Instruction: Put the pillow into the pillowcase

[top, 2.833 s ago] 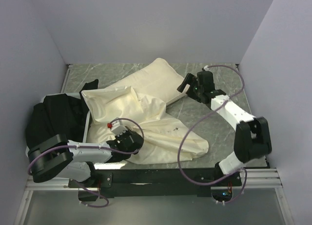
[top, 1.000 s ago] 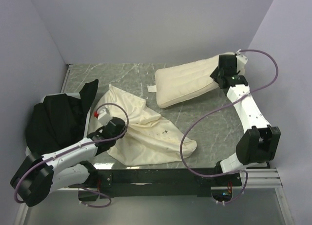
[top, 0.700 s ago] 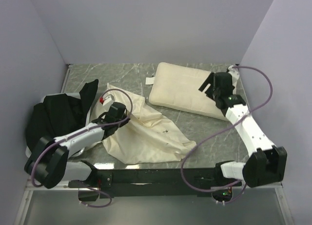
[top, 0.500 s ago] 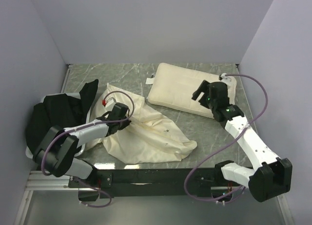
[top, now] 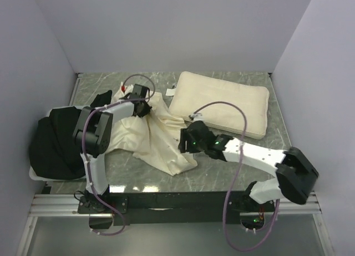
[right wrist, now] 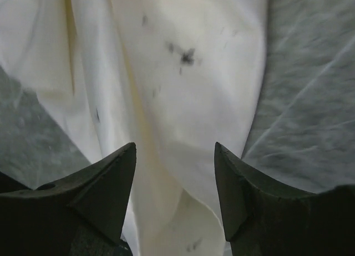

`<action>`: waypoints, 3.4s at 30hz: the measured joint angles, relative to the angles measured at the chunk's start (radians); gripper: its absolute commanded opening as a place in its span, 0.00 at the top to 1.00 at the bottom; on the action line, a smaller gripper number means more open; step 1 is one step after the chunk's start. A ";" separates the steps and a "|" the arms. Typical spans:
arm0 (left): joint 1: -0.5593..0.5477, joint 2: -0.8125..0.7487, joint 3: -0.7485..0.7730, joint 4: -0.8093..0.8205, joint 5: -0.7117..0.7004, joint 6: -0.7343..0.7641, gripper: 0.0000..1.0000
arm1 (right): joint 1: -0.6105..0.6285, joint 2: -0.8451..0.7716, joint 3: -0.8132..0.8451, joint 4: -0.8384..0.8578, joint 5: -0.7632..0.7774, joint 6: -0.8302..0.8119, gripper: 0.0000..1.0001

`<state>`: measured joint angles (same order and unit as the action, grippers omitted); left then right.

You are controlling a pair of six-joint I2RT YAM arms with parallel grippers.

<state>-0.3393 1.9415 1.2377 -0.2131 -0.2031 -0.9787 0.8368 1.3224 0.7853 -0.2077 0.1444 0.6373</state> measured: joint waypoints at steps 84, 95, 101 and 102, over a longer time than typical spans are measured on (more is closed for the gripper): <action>-0.299 -1.073 -0.833 -0.141 -0.136 -0.246 0.45 | -0.389 0.163 0.241 -0.162 0.033 -0.192 1.00; -0.311 -0.982 -0.601 -0.166 -0.154 -0.076 0.47 | -0.385 0.060 0.209 -0.158 -0.002 -0.164 1.00; -0.372 -0.767 -0.475 -0.140 -0.136 -0.002 0.41 | -0.386 0.058 0.209 -0.158 -0.012 -0.155 1.00; -0.379 -0.720 -0.450 -0.138 -0.137 0.006 0.41 | -0.386 0.058 0.209 -0.158 -0.015 -0.154 1.00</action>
<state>-0.7185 1.2213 0.7876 -0.3515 -0.3401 -0.9722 0.4511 1.3804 0.9943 -0.3660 0.1291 0.4831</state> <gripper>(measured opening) 0.565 0.020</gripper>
